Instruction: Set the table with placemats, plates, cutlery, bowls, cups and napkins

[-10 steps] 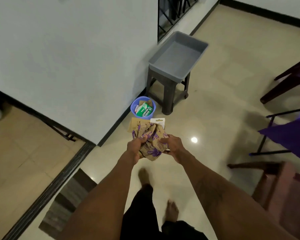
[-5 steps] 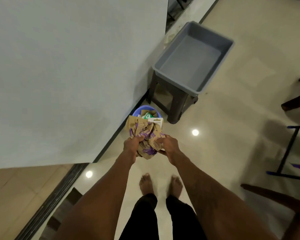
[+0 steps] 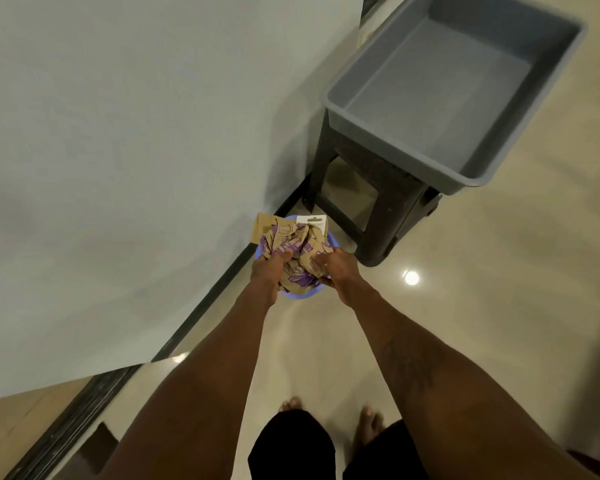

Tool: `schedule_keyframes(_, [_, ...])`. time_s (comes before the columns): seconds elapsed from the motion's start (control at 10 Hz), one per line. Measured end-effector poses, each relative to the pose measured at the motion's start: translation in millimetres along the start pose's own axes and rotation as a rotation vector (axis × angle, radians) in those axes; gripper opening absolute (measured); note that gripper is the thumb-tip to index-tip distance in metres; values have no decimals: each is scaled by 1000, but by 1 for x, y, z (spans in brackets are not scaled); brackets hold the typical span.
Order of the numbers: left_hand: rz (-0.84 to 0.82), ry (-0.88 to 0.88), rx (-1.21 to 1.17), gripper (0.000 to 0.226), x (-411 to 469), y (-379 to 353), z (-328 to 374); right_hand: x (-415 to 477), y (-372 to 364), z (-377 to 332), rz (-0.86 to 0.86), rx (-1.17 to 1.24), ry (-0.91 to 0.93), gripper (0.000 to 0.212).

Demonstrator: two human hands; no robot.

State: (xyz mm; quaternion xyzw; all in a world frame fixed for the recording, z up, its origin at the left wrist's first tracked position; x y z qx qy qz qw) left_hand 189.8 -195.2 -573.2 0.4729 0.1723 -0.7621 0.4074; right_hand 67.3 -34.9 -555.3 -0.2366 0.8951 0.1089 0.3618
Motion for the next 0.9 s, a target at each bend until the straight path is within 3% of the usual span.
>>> schedule_keyframes(0.1, [139,-214,372,73,37,-12,7,72,-3,25,37,-402,244,65])
schedule_keyframes(0.2, [273,-491,565,65,42,-19,13,89,-14,31,112,-664,451,76])
schedule_keyframes(0.3, [208,-726,887,63,67,-52,-4,92,-32,33,168,-879,724,40])
schedule_keyframes(0.4, [202,-774,1159,76,91,-66,-19,106,-59,52,2,-1108,808,27])
schedule_keyframes(0.5, [118,-673,1535,95,124,-77,-44,141,-76,88,-149,-1417,725,53])
schedule_keyframes(0.6, [86,-647,1564,90,122,-77,-45,146,-81,95,-229,-1447,678,60])
schedule_keyframes(0.7, [89,-765,1523,79,69,-76,-23,102,-61,62,-270,-1220,608,54])
schedule_keyframes(0.9, [33,-815,1487,90,-90,-70,33,-54,3,-44,-45,-1122,609,73])
Point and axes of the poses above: each hand's wrist, its own x-axis towards the middle knuckle, its own y-axis out of the back of the hand, z = x × y, the point moved 10 cm from there along x, towards the middle knuckle, and after that the axes turned 7 degrees about y, right-handed, at the moved point
